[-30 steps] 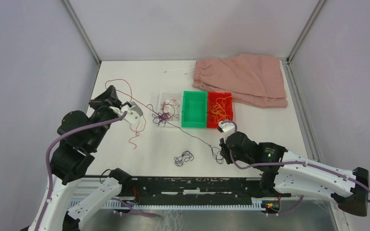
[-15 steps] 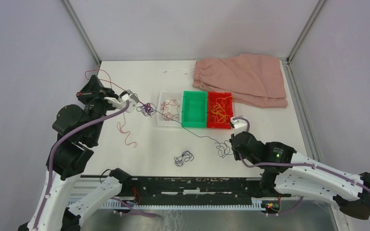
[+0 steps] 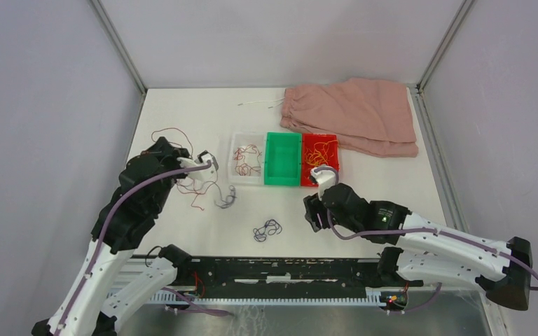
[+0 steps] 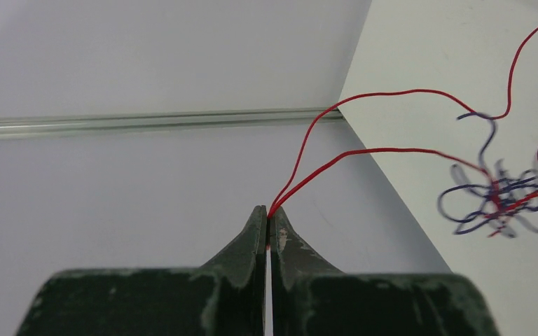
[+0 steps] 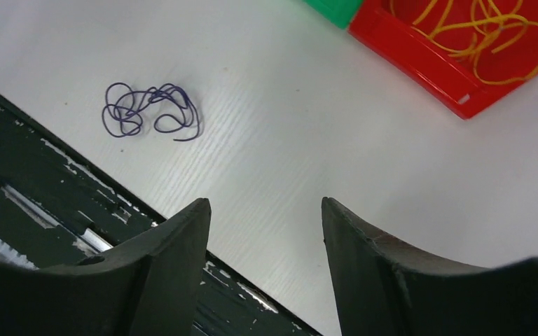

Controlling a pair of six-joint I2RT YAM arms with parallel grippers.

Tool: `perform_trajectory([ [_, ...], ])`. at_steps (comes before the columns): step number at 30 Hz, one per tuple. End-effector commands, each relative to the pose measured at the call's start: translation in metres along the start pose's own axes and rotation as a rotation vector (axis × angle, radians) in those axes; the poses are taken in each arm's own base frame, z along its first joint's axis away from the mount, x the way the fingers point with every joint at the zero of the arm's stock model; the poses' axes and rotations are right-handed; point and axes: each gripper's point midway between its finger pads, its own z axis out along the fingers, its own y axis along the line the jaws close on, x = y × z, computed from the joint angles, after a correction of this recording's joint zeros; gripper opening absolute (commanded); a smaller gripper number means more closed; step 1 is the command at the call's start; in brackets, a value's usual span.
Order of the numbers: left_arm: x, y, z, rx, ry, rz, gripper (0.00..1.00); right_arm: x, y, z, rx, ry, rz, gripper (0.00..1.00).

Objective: Untangle the cables

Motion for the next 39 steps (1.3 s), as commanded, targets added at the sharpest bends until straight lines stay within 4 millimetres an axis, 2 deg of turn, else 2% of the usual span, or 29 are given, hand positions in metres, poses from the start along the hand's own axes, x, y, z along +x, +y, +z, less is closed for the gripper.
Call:
perform_trajectory([
  [1,0.002,0.057,-0.021,-0.182,0.001,-0.125,0.03,-0.041,0.046,0.004,-0.207,-0.118,-0.056,0.66],
  [5,0.002,0.073,-0.033,-0.198,-0.011,-0.140,0.03,-0.030,0.079,0.027,-0.345,-0.084,-0.101,0.64],
  [10,0.005,0.067,-0.041,-0.184,-0.021,-0.113,0.03,-0.011,0.110,0.069,-0.450,-0.002,-0.199,0.66],
  [13,0.007,0.067,-0.046,-0.182,-0.018,-0.113,0.03,0.002,0.117,0.097,-0.449,0.057,-0.252,0.66],
  [17,0.008,0.069,-0.052,-0.182,-0.029,-0.117,0.03,0.022,0.116,0.133,-0.416,0.122,-0.307,0.63],
  [20,0.009,0.067,-0.057,-0.177,-0.037,-0.115,0.03,0.027,0.117,0.147,-0.398,0.133,-0.304,0.55],
  [23,0.009,0.066,-0.060,-0.179,-0.044,-0.112,0.03,0.024,0.110,0.156,-0.355,0.121,-0.285,0.34],
  [25,0.009,0.065,-0.061,-0.175,-0.049,-0.111,0.03,0.017,0.105,0.155,-0.339,0.112,-0.271,0.15],
  [27,0.009,0.064,-0.062,-0.171,-0.056,-0.111,0.03,0.002,0.099,0.149,-0.319,0.093,-0.262,0.02],
  [34,0.008,0.057,-0.062,-0.144,-0.067,-0.116,0.03,-0.096,0.075,0.105,-0.251,-0.083,-0.231,0.00],
  [36,0.007,0.056,-0.063,-0.142,-0.072,-0.119,0.03,-0.118,0.062,0.102,-0.202,-0.107,-0.235,0.00],
  [39,0.006,0.057,-0.065,-0.141,-0.083,-0.122,0.03,-0.134,0.040,0.110,-0.091,-0.094,-0.271,0.00],
])
